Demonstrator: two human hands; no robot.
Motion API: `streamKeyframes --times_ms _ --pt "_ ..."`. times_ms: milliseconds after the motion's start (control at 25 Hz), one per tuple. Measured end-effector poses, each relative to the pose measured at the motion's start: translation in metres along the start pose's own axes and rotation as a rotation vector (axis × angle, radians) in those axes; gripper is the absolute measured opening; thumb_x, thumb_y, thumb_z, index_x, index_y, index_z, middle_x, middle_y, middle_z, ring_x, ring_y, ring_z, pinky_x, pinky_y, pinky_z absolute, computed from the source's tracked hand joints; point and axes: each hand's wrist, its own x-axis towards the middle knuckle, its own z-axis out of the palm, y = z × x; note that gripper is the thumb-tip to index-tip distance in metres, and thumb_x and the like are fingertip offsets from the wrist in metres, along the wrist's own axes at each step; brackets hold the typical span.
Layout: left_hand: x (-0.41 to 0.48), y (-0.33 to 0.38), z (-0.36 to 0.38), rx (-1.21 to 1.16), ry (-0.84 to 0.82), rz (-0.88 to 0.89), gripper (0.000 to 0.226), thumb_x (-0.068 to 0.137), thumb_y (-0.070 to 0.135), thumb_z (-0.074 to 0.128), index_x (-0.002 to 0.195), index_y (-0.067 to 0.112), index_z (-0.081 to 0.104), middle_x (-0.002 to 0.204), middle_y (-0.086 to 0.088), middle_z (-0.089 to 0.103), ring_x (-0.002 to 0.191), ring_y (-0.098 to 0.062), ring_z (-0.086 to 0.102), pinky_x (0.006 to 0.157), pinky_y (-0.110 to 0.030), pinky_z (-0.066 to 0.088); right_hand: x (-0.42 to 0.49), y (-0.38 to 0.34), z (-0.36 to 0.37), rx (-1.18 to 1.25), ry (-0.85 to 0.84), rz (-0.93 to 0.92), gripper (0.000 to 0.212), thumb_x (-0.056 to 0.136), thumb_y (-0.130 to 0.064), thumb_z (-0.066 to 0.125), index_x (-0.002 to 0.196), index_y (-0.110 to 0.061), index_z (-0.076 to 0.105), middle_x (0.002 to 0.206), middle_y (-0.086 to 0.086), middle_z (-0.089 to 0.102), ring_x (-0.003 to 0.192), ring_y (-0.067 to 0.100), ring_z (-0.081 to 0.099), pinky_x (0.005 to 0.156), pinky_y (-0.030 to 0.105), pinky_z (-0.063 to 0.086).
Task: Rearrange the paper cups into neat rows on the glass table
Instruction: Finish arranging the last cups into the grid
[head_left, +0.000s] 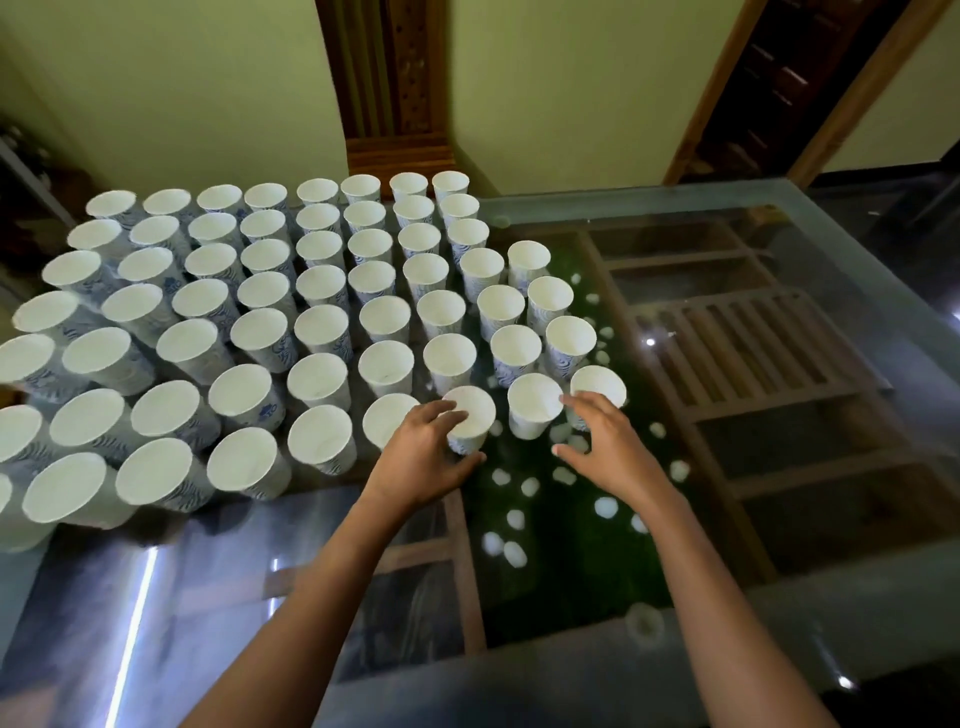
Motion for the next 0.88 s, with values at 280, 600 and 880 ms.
streamKeyframes --times_ms 280,600,880 --pt "-0.170 -0.047 -0.022 -0.076 0.044 -0.085 0.041 0.076 0.025 0.073 0.111 0.006 0.064 0.112 -0.011 0.064 0.103 -0.026 0.061 0.088 -0.028 0.045 -0.117 -0.074 0.093 0.058 -0.224 -0.122 0.060 0.082 -0.024 0.068 0.136 -0.015 0.042 0.138 0.002 0.041 0.128 0.015 0.039 0.102 0.017 0.027" --pt "-0.479 -0.140 -0.049 -0.193 0.122 -0.382 0.032 0.073 0.020 0.076 0.101 0.006 0.068 0.099 -0.007 0.069 0.093 -0.022 0.065 0.083 -0.015 0.039 -0.286 -0.199 0.249 0.132 -0.466 -0.368 0.052 0.083 -0.025 0.068 0.131 -0.019 0.049 0.130 -0.002 0.050 0.117 0.005 0.043 0.095 0.008 0.028" --pt "-0.709 -0.176 -0.038 -0.281 0.107 -0.856 0.049 0.079 0.034 0.070 0.121 0.012 0.058 0.125 -0.004 0.060 0.117 -0.015 0.054 0.095 -0.013 0.031 -0.381 -0.284 0.378 -0.071 -1.009 -0.598 0.057 0.080 -0.025 0.071 0.131 -0.011 0.049 0.134 0.009 0.050 0.125 0.017 0.046 0.106 0.023 0.032"
